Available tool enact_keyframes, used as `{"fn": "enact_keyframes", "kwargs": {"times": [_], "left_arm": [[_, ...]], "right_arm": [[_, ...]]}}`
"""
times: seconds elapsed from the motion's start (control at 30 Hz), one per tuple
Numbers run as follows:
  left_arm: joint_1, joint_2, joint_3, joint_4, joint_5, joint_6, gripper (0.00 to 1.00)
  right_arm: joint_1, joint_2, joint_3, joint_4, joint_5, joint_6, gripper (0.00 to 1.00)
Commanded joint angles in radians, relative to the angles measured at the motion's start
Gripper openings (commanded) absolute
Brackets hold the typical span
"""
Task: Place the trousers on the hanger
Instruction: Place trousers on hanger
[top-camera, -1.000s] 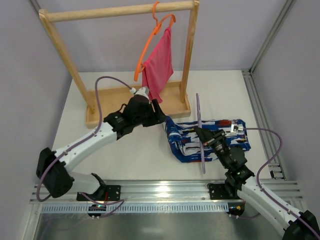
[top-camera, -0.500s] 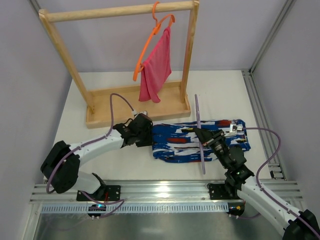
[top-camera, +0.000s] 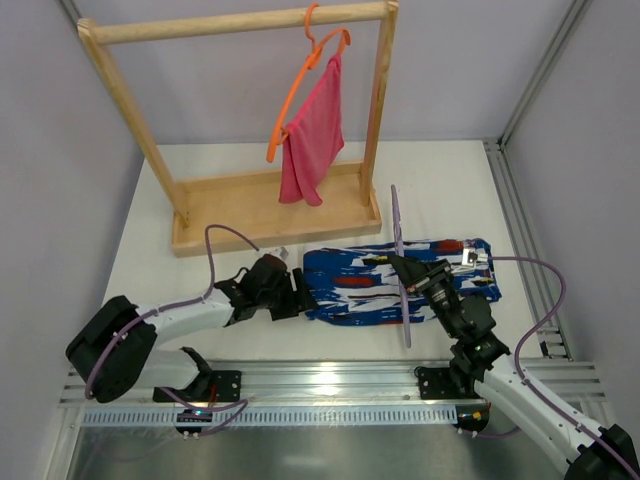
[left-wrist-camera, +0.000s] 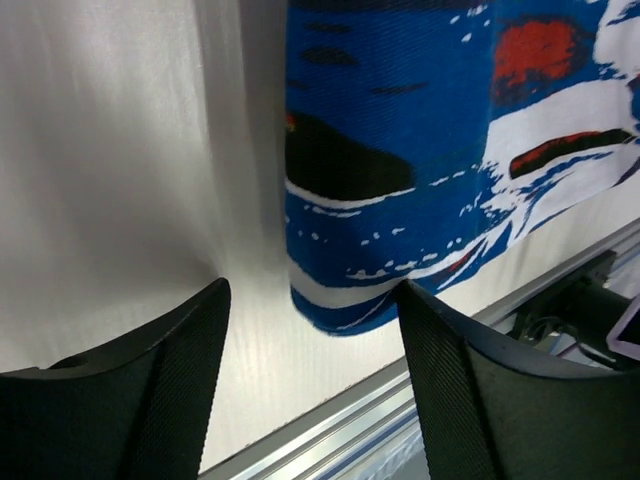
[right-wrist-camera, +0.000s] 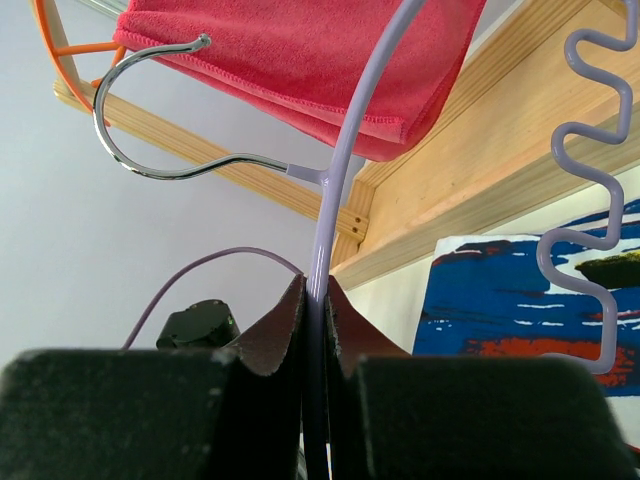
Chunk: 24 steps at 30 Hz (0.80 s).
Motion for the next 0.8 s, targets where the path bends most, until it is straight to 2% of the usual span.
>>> {"fn": "enact_keyframes", "kwargs": {"times": [0.0,0.03,0.13,0.17,0.27,0.3,0.47,0.77], "left_arm": [[0.0,0.026,-0.016,0.246,0.057,-0.091,0.66],[0.0,0.037,-0.024,0.269,0.057,-0.102,0.63],[-0.002,0.06,0.032,0.295,0.064,-0.093,0.42],[-0.005,0.066,0.06,0.286,0.078,-0.074,0.26],[-0.035,0.078,0.184,0.251,0.077,-0.047,0.04],[-0.058,0.083,0.229,0.213,0.066,-0.037,0.0],[-0.106,0.23,0.523,0.119,0.048,0.004,0.0],[-0.153,0.525,0.775,0.189,0.132,-0.089,0.0]], "right_arm": [[0.0,-0.017,-0.225,0.053,0.004,-0.025,0.04],[0.001,-0.018,-0.225,0.046,0.005,-0.025,0.04],[-0.001,-0.026,-0.225,0.042,0.002,-0.025,0.04],[0.0,-0.028,-0.226,0.04,0.002,-0.024,0.04],[0.001,-0.025,-0.225,0.046,0.001,-0.017,0.04],[-0.001,-0.021,-0.226,0.051,-0.002,-0.016,0.04],[0.001,-0.032,-0.228,0.069,-0.01,-0.013,0.04],[0.0,-0.043,-0.225,0.063,-0.016,-0.036,0.04]]}}
